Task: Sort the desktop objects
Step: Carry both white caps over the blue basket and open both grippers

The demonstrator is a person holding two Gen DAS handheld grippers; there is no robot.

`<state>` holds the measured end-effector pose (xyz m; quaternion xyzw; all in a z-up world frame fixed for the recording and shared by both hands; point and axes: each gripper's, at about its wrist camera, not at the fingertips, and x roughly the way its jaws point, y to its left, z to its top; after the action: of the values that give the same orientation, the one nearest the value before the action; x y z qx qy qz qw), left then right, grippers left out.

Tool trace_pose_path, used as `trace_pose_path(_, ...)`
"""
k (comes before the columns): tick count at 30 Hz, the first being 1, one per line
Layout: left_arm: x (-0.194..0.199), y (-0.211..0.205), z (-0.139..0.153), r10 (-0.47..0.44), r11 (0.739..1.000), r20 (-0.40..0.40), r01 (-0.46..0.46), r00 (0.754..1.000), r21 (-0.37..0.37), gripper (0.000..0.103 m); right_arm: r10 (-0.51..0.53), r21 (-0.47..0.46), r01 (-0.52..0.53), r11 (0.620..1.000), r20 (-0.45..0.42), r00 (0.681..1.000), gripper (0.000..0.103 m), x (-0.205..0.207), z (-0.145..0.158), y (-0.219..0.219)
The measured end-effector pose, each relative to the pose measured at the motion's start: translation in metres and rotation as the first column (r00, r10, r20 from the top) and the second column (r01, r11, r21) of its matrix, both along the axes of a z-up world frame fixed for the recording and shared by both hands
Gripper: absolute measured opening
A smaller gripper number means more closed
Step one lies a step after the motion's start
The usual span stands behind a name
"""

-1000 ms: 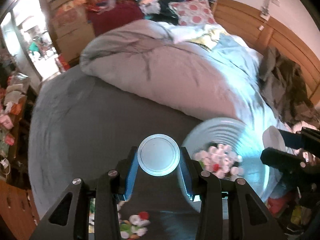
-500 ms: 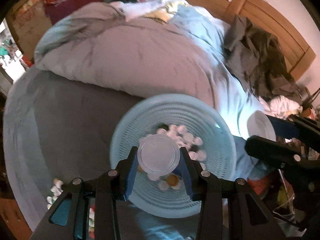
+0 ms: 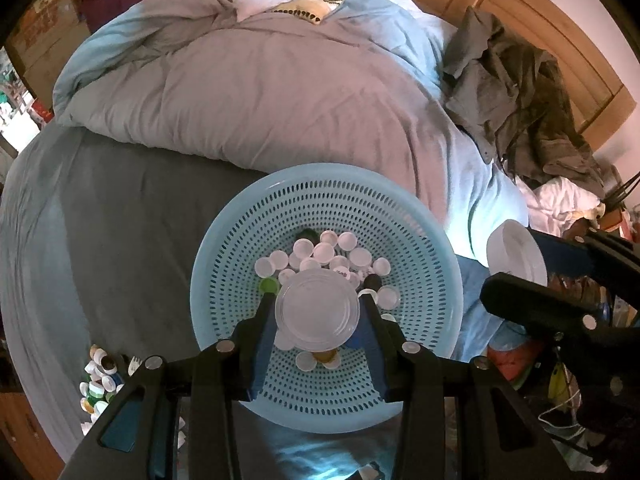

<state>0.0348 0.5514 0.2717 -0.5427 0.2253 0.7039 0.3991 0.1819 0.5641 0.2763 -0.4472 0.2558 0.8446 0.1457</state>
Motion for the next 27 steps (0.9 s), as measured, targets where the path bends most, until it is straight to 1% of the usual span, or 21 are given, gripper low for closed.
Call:
trace_pose_path(11, -0.004, -0.002, -0.008, 0.015, 1.000, 0.003, -0.015, 1.000, -0.014, 0.043, 0.012, -0.005, -0.012, 1.000, 0.010, 1.000, 0.035, -0.003, -0.002, -0.001)
trace_pose_path(13, -0.004, -0.003, -0.008, 0.017, 1.000, 0.003, -0.017, 1.000, -0.013, 0.043, 0.012, -0.005, -0.012, 1.000, 0.010, 1.000, 0.035, -0.004, -0.002, -0.001)
trace_pose_path(14, -0.005, -0.004, -0.008, 0.023, 1.000, 0.000, -0.023, 1.000, -0.010, 0.045, 0.010, -0.001, -0.010, 1.000, 0.011, 1.000, 0.035, -0.003, -0.002, -0.001)
trace_pose_path(15, -0.006, -0.004, -0.009, 0.030, 0.999, -0.004, -0.030, 1.000, -0.012, 0.067, -0.004, 0.025, 0.004, 1.000, 0.015, 1.000, 0.035, -0.002, 0.000, -0.001)
trace_pose_path(16, -0.007, -0.006, -0.010, 0.040, 0.999, -0.009, -0.041, 0.999, -0.014, 0.082, -0.018, 0.045, 0.018, 0.999, 0.014, 1.000, 0.040, -0.002, 0.000, 0.000)
trace_pose_path(17, -0.008, -0.007, -0.010, 0.050, 0.999, -0.021, -0.050, 0.999, -0.017, 0.099, -0.037, 0.073, 0.036, 0.997, 0.003, 0.999, 0.048, 0.001, 0.003, 0.001)
trace_pose_path(18, -0.010, -0.010, -0.008, 0.063, 0.998, -0.039, -0.063, 0.997, -0.013, 0.099, -0.047, 0.093, 0.049, 0.994, -0.015, 0.999, 0.069, 0.003, 0.006, 0.000)
trace_pose_path(19, -0.012, -0.011, -0.007, 0.069, 0.998, -0.038, -0.070, 0.997, -0.010, 0.099, -0.054, 0.122, 0.058, 0.991, -0.034, 0.998, 0.078, 0.005, 0.011, 0.000)
trace_pose_path(20, -0.014, -0.013, -0.007, 0.078, 0.997, -0.029, -0.078, 0.997, -0.004, 0.099, -0.050, 0.131, 0.054, 0.990, -0.037, 0.998, 0.078, 0.005, 0.013, -0.001)
trace_pose_path(23, -0.020, -0.018, -0.003, 0.094, 0.996, -0.042, -0.094, 0.995, 0.005, 0.099, -0.051, 0.130, 0.055, 0.990, -0.035, 0.998, 0.078, 0.003, 0.015, 0.001)
trace_pose_path(27, -0.025, -0.030, -0.002, 0.113, 0.993, -0.035, -0.112, 0.993, 0.022, 0.099, -0.071, 0.096, 0.074, 0.993, -0.035, 0.997, 0.078, -0.003, 0.013, 0.000)
